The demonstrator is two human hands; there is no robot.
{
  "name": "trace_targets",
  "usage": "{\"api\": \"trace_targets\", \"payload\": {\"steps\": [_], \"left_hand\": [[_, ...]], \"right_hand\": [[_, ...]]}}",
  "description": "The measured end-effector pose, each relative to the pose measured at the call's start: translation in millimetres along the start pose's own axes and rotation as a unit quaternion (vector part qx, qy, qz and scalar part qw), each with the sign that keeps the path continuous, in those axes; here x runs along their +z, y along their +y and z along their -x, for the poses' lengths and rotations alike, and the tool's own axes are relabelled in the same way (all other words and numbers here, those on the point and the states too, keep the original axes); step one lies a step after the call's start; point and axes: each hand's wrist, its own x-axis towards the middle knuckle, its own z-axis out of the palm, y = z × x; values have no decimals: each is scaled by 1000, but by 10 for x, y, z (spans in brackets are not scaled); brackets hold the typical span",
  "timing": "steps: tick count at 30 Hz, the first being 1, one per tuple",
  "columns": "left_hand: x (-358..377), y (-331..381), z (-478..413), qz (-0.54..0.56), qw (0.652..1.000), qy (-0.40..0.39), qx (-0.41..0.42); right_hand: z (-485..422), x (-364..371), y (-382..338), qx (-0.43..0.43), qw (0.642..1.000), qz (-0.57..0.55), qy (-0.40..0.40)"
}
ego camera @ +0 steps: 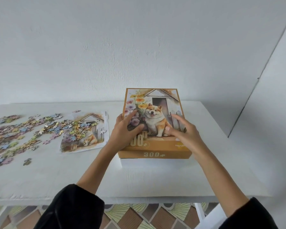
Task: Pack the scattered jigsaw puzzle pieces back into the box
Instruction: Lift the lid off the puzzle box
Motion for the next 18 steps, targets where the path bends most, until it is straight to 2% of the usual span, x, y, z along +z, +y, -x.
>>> {"api": "trace_targets", "payload": {"steps": [3,7,13,18], "left_hand": [[-110,197,-118,5,1000,6,22],[-34,489,-439,26,999,-18,30],[490,904,-891,28,997,-42,61],[977,1107,-1258,36,995,-85,47]], "right_hand": [[-47,-198,-176,-4,1000,-24,-5],[-240,-509,-258,-18,999,-26,32],[-606,-1097,-105,9,997,-13,70],[-930,-1457,200,41,995,19,85]]}}
